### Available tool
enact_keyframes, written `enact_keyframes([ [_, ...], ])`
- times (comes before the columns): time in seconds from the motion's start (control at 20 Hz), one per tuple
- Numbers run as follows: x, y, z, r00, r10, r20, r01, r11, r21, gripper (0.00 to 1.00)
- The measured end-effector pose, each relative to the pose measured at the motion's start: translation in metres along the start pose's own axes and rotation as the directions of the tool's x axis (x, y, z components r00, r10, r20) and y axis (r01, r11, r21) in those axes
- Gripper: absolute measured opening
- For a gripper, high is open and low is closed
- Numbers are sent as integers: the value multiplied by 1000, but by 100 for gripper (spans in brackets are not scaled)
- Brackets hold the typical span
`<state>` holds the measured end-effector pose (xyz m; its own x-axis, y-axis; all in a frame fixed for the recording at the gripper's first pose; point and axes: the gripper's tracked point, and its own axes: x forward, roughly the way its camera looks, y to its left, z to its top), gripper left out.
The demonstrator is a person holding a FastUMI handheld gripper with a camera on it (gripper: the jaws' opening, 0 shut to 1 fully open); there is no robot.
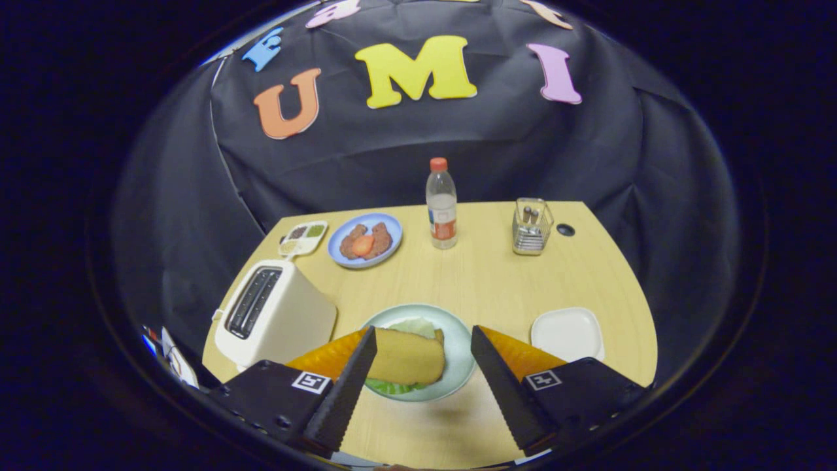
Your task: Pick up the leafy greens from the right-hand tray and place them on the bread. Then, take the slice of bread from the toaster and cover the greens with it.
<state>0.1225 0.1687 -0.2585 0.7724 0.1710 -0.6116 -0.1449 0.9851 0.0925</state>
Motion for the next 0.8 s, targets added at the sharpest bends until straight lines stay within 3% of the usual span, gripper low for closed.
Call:
enact_keyframes([
  [0.35, -105, 8, 57, 962, -22, 270, 45, 996, -78, 97],
  [0.55, -171, 16, 78, 910, -28, 414, 67, 995, -80, 97],
  [0.8, -236, 34, 87, 855, 19, 518, 19, 998, -67, 96],
])
